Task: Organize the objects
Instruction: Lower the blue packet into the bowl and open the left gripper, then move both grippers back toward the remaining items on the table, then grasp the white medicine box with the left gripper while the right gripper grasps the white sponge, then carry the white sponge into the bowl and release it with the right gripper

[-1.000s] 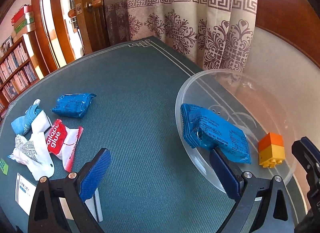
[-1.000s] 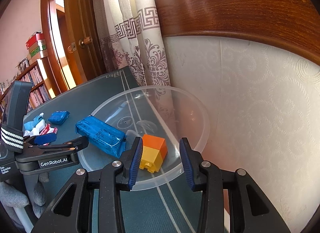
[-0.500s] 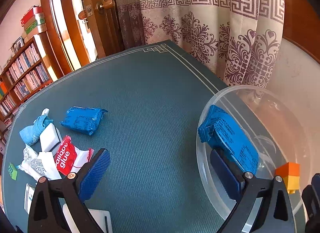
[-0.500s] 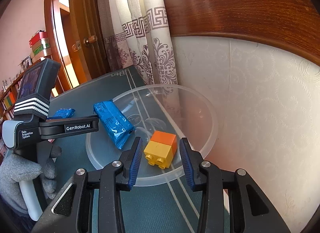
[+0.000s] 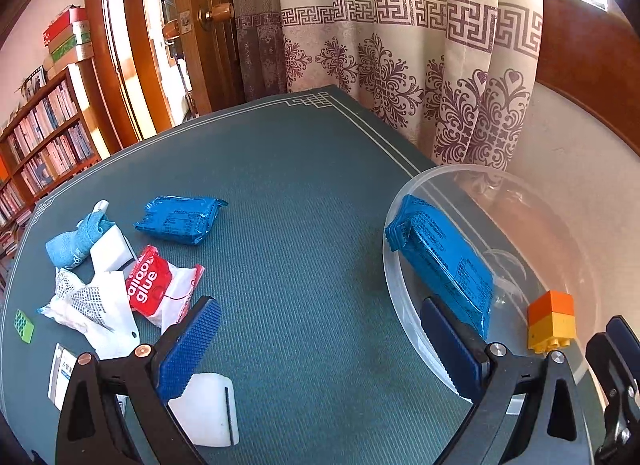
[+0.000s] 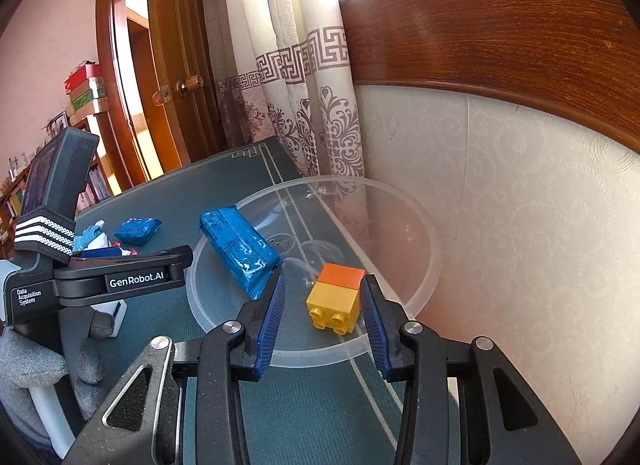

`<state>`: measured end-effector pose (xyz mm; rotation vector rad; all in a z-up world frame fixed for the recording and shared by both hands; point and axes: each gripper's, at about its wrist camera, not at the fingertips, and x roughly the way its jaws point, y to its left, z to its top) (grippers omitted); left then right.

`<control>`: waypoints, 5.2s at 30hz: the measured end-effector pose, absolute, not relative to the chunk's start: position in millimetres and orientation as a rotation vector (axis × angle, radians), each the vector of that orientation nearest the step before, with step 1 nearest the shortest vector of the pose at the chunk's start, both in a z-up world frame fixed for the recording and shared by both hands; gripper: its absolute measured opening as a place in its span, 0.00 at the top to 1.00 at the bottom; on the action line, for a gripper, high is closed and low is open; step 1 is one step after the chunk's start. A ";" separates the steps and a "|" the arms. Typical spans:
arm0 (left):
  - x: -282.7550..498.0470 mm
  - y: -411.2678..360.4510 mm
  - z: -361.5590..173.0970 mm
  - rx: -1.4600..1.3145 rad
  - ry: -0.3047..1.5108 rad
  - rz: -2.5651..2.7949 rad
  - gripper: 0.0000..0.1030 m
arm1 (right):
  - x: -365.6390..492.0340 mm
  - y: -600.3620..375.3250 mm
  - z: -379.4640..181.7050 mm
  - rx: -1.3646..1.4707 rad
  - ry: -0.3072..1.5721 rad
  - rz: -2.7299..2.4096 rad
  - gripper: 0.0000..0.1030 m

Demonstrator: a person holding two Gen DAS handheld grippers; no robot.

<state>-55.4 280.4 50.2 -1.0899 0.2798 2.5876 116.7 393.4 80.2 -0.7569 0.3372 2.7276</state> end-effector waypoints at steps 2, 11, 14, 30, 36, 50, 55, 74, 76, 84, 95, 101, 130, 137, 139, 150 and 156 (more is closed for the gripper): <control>-51.8 275.0 53.7 -1.077 0.275 2.591 0.00 | 118.1 389.3 79.8 -0.759 0.339 2.733 0.56; -43.6 236.4 59.9 -1.082 0.229 2.649 0.00 | 121.1 364.6 79.2 -0.776 0.344 2.775 0.48; -39.0 222.5 62.4 -1.061 0.241 2.689 0.00 | 121.7 356.7 79.1 -0.779 0.366 2.786 0.47; -31.5 136.9 49.9 -1.138 0.163 2.752 0.00 | 110.4 300.5 85.3 -0.852 0.335 2.895 0.35; -36.1 97.7 37.5 -1.228 0.054 2.767 0.00 | 101.4 284.0 76.1 -0.949 0.338 2.921 0.35; -65.3 42.7 16.1 -1.473 -0.435 2.785 0.00 | 90.2 261.3 63.4 -1.029 0.313 2.953 0.35; -72.0 43.4 17.6 -1.486 -0.512 2.800 0.00 | 88.4 261.0 59.7 -1.048 0.324 2.955 0.35; -47.5 44.3 13.2 -1.492 -0.252 2.791 0.00 | 75.8 252.0 59.4 -1.101 0.312 2.985 0.35; -44.0 42.8 13.6 -1.490 -0.265 2.780 0.00 | 70.1 247.3 60.5 -1.123 0.319 3.005 0.35; -35.1 37.0 13.5 -1.465 -0.289 2.764 0.00 | 37.1 214.9 61.4 -1.228 0.287 3.077 0.26; -25.8 37.5 12.0 -1.386 -0.211 2.789 0.07 | 2.3 188.9 51.8 -1.267 0.183 3.059 0.26; -24.9 37.8 14.9 -1.358 -0.167 2.796 0.28 | -2.6 193.5 45.7 -1.281 0.213 3.026 0.26; -14.9 43.1 26.3 -1.215 -0.131 2.847 0.33 | 27.1 209.9 61.0 -1.115 0.201 3.006 0.39; -9.8 51.8 30.2 -1.184 -0.092 2.836 0.33 | 43.7 237.2 75.8 -1.031 0.256 2.970 0.39; -8.8 55.3 32.4 -1.177 -0.080 2.831 0.33 | 47.7 246.3 77.7 -1.015 0.273 2.953 0.39; -4.8 75.2 37.8 -1.163 -0.027 2.798 0.33 | 66.6 304.6 84.1 -0.921 0.352 2.844 0.39; -2.7 88.9 41.8 -1.147 0.010 2.774 0.33 | 74.2 338.8 89.2 -0.870 0.363 2.778 0.38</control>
